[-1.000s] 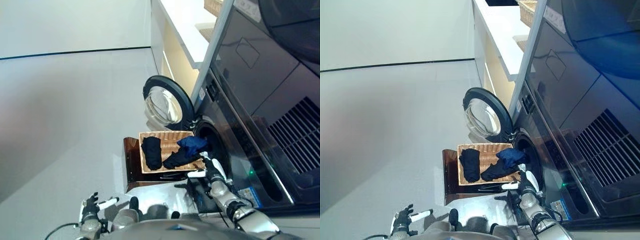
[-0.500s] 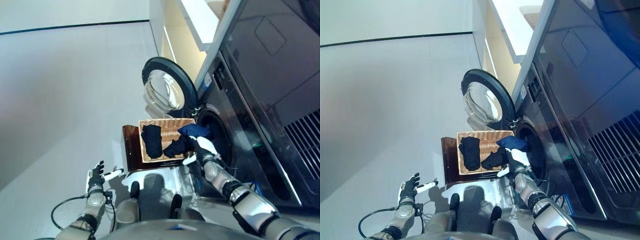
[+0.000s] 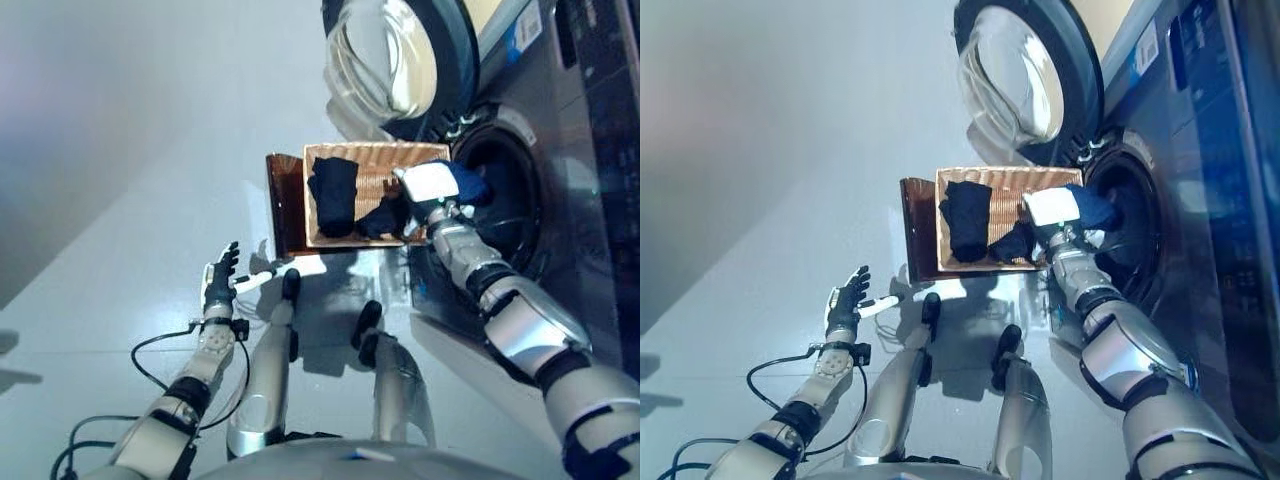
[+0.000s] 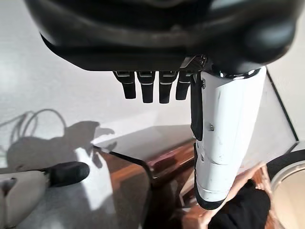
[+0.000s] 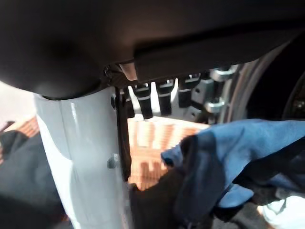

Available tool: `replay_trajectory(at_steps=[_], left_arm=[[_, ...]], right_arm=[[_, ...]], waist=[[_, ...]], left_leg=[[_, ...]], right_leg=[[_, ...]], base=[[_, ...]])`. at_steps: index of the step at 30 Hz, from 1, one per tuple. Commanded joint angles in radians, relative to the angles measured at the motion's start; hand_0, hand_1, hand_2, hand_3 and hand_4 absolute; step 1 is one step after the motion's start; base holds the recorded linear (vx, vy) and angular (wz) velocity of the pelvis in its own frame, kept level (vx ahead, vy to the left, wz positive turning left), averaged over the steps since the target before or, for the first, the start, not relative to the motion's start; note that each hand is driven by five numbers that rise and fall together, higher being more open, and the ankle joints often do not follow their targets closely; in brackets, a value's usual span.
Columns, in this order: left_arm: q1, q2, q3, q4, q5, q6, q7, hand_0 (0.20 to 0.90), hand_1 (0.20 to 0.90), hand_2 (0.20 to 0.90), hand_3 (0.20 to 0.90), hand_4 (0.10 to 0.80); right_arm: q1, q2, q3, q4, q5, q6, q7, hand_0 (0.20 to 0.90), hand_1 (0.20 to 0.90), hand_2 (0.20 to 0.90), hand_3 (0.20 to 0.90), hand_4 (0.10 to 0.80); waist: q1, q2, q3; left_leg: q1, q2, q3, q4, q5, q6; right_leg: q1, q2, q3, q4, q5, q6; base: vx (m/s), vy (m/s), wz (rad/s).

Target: Pick up the clothes and place them into the washing machine

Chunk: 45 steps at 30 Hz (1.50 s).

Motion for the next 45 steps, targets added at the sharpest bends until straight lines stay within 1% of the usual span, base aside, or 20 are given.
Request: replay_trajectory(at_steps=[1,7,10,14,16,20,31,32,33,38,45], left_arm=[[-0.036,0.036,0.006,-0.101,-0.025,-0.076,0.024,0.900,0.900,0.900,0.900,0.800],[-0.038,0.047,0.050,-0.230,-0.045,-0.095,0.055,0.900,0.900,0.900,0.900,0.800],[-0.041,0.049,0.077,-0.284,-0.052,-0.104,0.068,0.900,0.900,0.900,0.900,0.800],[-0.046,0.059,0.096,-0.313,-0.051,-0.113,0.081,0.900,0.900,0.900,0.900,0.800],[-0.043,0.064,0.116,-0.364,-0.052,-0.119,0.091,0.900,0.900,0.900,0.900,0.800],[-0.035,0.072,0.117,-0.410,-0.047,-0.125,0.086,0.900,0.900,0.900,0.900,0.800],[-0.035,0.082,0.107,-0.436,-0.045,-0.131,0.084,0.900,0.900,0.900,0.900,0.800],[-0.035,0.084,0.108,-0.436,-0.046,-0.132,0.086,0.900,0.900,0.900,0.900,0.800],[-0.037,0.086,0.108,-0.439,-0.045,-0.133,0.087,0.900,0.900,0.900,0.900,0.800],[-0.035,0.091,0.111,-0.463,-0.040,-0.136,0.090,0.900,0.900,0.900,0.900,0.800],[-0.033,0.089,0.115,-0.452,-0.034,-0.138,0.096,0.900,0.900,0.900,0.900,0.800]], right_arm=[[-0.123,-0.093,0.023,0.009,-0.002,0.044,-0.077,0.900,0.900,0.900,0.900,0.800],[-0.152,-0.145,0.024,0.038,0.000,0.054,-0.083,0.900,0.900,0.900,0.900,0.800],[-0.154,-0.148,0.020,0.040,0.000,0.054,-0.085,0.900,0.900,0.900,0.900,0.800],[-0.156,-0.148,0.024,0.040,-0.001,0.053,-0.085,0.900,0.900,0.900,0.900,0.800],[-0.160,-0.151,0.018,0.042,0.005,0.054,-0.089,0.900,0.900,0.900,0.900,0.800],[-0.171,-0.153,0.018,0.059,0.020,0.051,-0.093,0.900,0.900,0.900,0.900,0.800],[-0.197,-0.161,0.024,0.101,0.035,0.046,-0.092,0.900,0.900,0.900,0.900,0.800],[-0.196,-0.162,0.022,0.101,0.039,0.045,-0.094,0.900,0.900,0.900,0.900,0.800],[-0.198,-0.163,0.024,0.103,0.038,0.047,-0.094,0.900,0.900,0.900,0.900,0.800],[-0.198,-0.169,0.026,0.107,0.039,0.046,-0.093,0.900,0.900,0.900,0.900,0.800],[-0.197,-0.169,0.023,0.104,0.042,0.044,-0.096,0.900,0.900,0.900,0.900,0.800]], waist=[[0.009,-0.010,-0.022],[0.010,0.020,-0.005],[0.011,0.031,-0.003],[0.012,0.035,-0.001],[0.016,0.043,0.002],[0.020,0.055,0.008],[0.040,0.075,0.018],[0.041,0.075,0.016],[0.043,0.078,0.018],[0.046,0.085,0.021],[0.050,0.096,0.021]], left_leg=[[-0.059,0.004,-0.003,0.155,-0.115,-0.066],[-0.151,-0.010,-0.017,0.230,-0.137,-0.065],[-0.175,-0.012,-0.024,0.241,-0.142,-0.065],[-0.187,-0.014,-0.025,0.245,-0.144,-0.065],[-0.210,-0.019,-0.030,0.248,-0.145,-0.064],[-0.236,-0.024,-0.038,0.244,-0.138,-0.064],[-0.280,-0.037,-0.057,0.240,-0.123,-0.065],[-0.280,-0.041,-0.061,0.245,-0.152,-0.071],[-0.283,-0.043,-0.063,0.245,-0.152,-0.072],[-0.302,-0.050,-0.070,0.240,-0.142,-0.078],[-0.313,-0.059,-0.073,0.228,-0.131,-0.079]], right_leg=[[0.037,-0.035,0.052,-0.166,0.116,0.088],[-0.049,-0.040,0.062,-0.082,0.088,0.081],[-0.084,-0.041,0.066,-0.052,0.074,0.076],[-0.098,-0.042,0.065,-0.044,0.070,0.076],[-0.119,-0.044,0.064,-0.037,0.069,0.076],[-0.144,-0.047,0.059,-0.023,0.061,0.075],[-0.189,-0.060,0.049,0.011,0.048,0.071],[-0.189,-0.062,0.052,0.027,0.014,0.078],[-0.195,-0.065,0.052,0.033,0.010,0.078],[-0.215,-0.071,0.048,0.049,0.005,0.078],[-0.234,-0.079,0.049,0.057,0.005,0.077]], base=[[-0.002,0.000,0.05],[-0.002,-0.012,0.08],[0.011,-0.010,0.05],[0.000,0.000,0.00],[0.000,0.000,0.00],[0.000,-0.016,0.04],[0.012,-0.015,0.10],[0.096,-0.037,0.20],[0.098,-0.039,0.18],[-0.001,-0.003,0.03],[-0.002,0.001,0.02]])
